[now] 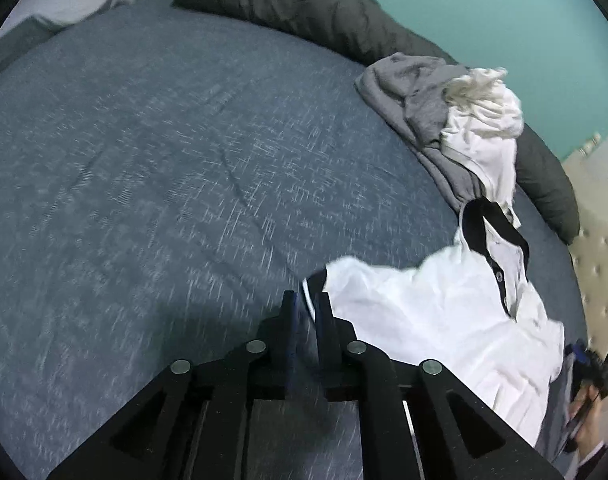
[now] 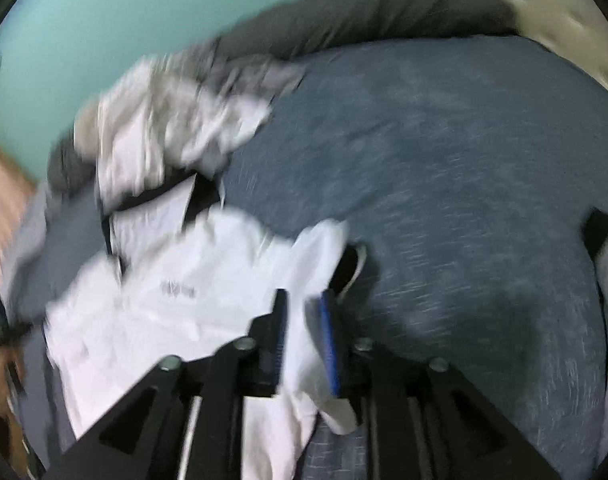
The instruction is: Fold clothes
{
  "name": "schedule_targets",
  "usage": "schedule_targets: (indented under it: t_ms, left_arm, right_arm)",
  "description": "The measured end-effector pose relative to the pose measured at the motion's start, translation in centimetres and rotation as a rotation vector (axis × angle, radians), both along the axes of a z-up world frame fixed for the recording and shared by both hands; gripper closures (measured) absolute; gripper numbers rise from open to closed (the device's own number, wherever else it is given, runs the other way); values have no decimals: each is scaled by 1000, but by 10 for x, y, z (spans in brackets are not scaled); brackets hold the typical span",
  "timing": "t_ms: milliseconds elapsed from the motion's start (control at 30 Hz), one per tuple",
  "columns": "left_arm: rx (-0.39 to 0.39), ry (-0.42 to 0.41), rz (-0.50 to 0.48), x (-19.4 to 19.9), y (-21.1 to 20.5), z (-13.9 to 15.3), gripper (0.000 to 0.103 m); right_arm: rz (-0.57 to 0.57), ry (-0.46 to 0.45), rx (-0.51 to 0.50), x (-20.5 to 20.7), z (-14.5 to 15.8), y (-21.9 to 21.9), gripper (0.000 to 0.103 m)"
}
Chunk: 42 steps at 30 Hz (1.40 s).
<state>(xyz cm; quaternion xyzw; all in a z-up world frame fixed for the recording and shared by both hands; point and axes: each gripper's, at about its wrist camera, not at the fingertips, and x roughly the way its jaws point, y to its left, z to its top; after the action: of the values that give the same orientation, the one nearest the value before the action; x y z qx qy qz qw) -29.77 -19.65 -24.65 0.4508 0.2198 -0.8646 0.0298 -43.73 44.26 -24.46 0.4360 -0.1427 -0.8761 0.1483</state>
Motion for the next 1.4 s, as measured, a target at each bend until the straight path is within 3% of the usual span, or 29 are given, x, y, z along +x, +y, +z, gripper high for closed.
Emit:
schedule_targets:
  t_ms: [33, 167, 333, 400, 533, 633, 733, 900, 1067, 1233, 1400]
  left_arm:
    - [-2, 9, -6, 7, 3, 0, 93]
    - [-1, 34, -20, 28, 17, -7, 93]
    - [0, 65, -37, 54, 36, -16, 93]
    - [1, 77, -44, 65, 43, -20, 93]
    - [2, 101, -58, 86, 57, -27, 93]
    - [10, 114, -68, 96, 62, -28, 93]
    - [5, 144, -67, 99, 59, -21, 93]
    - [14, 158, -69, 96, 57, -18, 93]
    - [21, 169, -78, 98, 59, -14, 93]
    - [8, 177, -80, 99, 60, -12, 93]
    - [11, 174, -80, 98, 60, -13, 93]
  right_arm:
    - [-45, 18, -31, 4, 1, 14, 59]
    - [-159, -63, -19, 8, -13, 45, 59]
    - [-172, -148, -22, 7, -37, 44, 59]
    - [-140, -203, -14, 5, -47, 30, 59]
    - [-4, -143, -10, 11, -40, -11, 62]
    - [100, -162, 28, 15, -46, -42, 67]
    - [119, -137, 48, 23, -47, -53, 72]
    - [124, -84, 94, 49, -34, -66, 72]
    - [-1, 4, 42, 61, -6, -47, 72]
    - [-182, -23, -36, 60, -3, -4, 72]
    - [-239, -4, -99, 68, 1, 12, 71]
